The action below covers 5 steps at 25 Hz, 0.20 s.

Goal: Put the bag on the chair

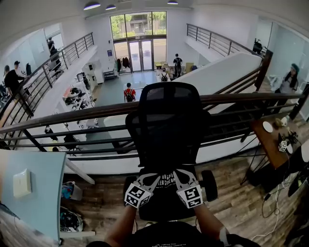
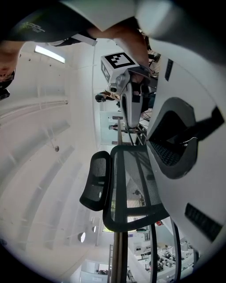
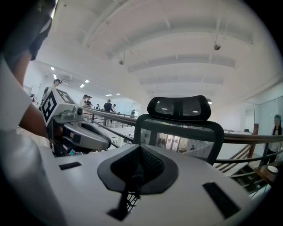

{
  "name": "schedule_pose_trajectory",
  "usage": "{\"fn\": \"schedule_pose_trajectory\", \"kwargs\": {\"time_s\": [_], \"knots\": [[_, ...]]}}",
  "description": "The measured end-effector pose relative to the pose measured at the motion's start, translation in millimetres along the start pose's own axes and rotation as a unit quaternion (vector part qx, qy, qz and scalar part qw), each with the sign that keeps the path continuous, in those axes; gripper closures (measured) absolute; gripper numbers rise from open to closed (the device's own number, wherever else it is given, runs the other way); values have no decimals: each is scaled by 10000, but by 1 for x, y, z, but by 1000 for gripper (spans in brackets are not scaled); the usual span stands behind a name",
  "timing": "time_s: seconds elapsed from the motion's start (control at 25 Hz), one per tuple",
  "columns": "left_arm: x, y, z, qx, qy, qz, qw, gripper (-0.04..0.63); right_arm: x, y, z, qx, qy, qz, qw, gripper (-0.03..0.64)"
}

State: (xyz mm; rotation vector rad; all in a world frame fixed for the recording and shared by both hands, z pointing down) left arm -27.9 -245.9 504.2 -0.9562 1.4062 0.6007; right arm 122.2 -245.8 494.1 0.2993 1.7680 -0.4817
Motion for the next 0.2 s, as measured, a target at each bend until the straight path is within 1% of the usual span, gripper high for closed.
{"fn": "schedule_pose_trajectory", "kwargs": {"time_s": [0.2], "knots": [[-1, -3, 1, -48, -22, -80, 10000, 584, 5, 0, 2, -49, -40, 10, 10000, 598]]}}
Point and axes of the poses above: the fingertips, and each gripper's own axes: y backward along the fingers, z to its right, x out of its top, the point moved 6 cm from there along y, backward along the fingers, and after that the axes turned 6 degrees about -x, right-handed, at the moved point
